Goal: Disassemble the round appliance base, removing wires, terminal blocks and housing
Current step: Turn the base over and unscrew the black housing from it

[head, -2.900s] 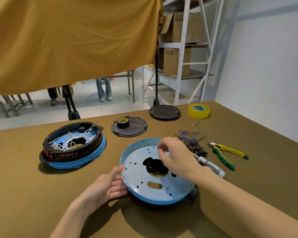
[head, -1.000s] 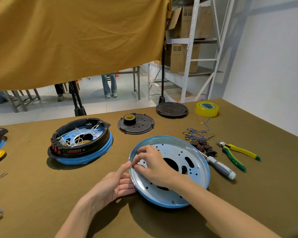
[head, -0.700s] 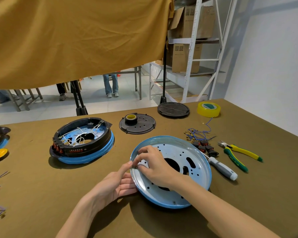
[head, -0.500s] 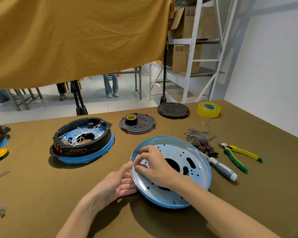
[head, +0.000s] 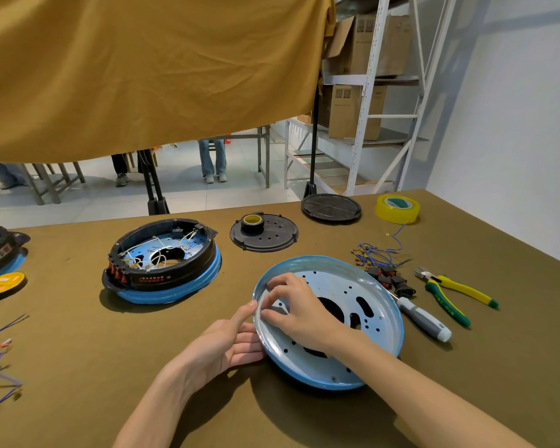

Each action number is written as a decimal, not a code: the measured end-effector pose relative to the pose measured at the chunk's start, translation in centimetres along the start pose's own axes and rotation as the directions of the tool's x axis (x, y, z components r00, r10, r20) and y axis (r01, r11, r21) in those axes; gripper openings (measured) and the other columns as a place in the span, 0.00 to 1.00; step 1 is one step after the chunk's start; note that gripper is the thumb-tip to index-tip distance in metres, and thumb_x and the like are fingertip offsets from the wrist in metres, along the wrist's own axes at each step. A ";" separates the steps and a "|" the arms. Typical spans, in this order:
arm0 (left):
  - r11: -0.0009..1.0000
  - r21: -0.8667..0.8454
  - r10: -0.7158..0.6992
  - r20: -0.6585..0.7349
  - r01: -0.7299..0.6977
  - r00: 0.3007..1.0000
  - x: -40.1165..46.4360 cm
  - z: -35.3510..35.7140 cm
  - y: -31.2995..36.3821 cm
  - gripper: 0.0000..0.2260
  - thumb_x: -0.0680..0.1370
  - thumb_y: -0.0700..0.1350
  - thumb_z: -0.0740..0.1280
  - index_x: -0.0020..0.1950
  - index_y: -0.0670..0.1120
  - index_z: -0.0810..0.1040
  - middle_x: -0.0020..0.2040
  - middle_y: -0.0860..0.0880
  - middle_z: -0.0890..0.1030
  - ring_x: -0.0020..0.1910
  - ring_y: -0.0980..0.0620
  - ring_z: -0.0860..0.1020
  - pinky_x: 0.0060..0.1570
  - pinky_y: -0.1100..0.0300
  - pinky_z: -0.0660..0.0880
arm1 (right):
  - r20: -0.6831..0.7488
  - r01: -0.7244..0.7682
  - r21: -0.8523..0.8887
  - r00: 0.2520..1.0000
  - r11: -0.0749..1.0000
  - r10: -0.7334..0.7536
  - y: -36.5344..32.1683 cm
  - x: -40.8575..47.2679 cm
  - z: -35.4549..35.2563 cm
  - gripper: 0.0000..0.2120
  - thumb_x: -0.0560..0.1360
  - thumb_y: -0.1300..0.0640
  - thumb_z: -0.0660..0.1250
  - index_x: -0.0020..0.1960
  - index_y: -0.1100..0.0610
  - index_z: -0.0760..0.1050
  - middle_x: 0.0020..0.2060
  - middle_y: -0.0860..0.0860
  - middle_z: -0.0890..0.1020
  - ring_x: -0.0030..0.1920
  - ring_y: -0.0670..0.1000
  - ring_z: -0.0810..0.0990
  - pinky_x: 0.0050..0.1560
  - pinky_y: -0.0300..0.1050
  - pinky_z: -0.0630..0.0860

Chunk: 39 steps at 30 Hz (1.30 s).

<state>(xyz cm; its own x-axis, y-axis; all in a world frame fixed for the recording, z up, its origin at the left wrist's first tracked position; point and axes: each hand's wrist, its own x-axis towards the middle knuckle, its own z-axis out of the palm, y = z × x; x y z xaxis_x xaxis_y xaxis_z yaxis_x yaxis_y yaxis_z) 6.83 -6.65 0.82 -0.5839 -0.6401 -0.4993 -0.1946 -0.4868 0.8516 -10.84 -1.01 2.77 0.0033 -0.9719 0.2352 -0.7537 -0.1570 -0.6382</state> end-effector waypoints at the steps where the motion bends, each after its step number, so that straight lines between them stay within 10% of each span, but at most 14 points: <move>1: 1.000 -0.002 -0.004 -0.007 0.004 1.000 0.0 0.0 0.0 0.35 0.70 0.65 0.71 0.64 0.37 0.78 0.54 0.39 0.87 0.55 0.44 0.87 0.51 0.56 0.85 | 0.000 -0.002 -0.012 1.000 1.000 0.002 0.0 0.1 0.0 0.04 0.78 0.51 0.70 0.51 0.48 0.83 0.62 0.45 0.74 0.67 0.47 0.67 0.70 0.49 0.64; 33: 1.000 0.004 0.007 0.007 -0.007 1.000 0.4 -0.4 -0.2 0.36 0.70 0.66 0.71 0.65 0.38 0.77 0.56 0.39 0.86 0.57 0.44 0.86 0.58 0.52 0.83 | -0.004 0.066 -0.058 0.998 0.996 -0.066 0.3 0.0 0.1 0.07 0.81 0.50 0.67 0.55 0.47 0.83 0.59 0.43 0.74 0.64 0.45 0.68 0.68 0.48 0.64; 39: 0.999 0.033 0.030 -0.049 -0.028 0.998 0.7 -0.1 -0.4 0.36 0.69 0.67 0.70 0.63 0.38 0.79 0.54 0.39 0.87 0.54 0.44 0.87 0.51 0.55 0.85 | -0.058 0.105 0.131 0.993 0.986 -0.098 -0.2 -0.3 0.1 0.05 0.82 0.54 0.66 0.54 0.51 0.80 0.50 0.44 0.79 0.55 0.45 0.77 0.59 0.51 0.77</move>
<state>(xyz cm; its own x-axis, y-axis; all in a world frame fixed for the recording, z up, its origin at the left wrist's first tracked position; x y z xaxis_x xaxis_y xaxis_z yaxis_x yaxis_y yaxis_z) 6.54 -6.94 0.15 -0.5499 -0.6828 -0.4810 -0.2040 -0.4487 0.8701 -10.61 -0.74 2.71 0.0395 -0.9401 0.3386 -0.6568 -0.2798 -0.7002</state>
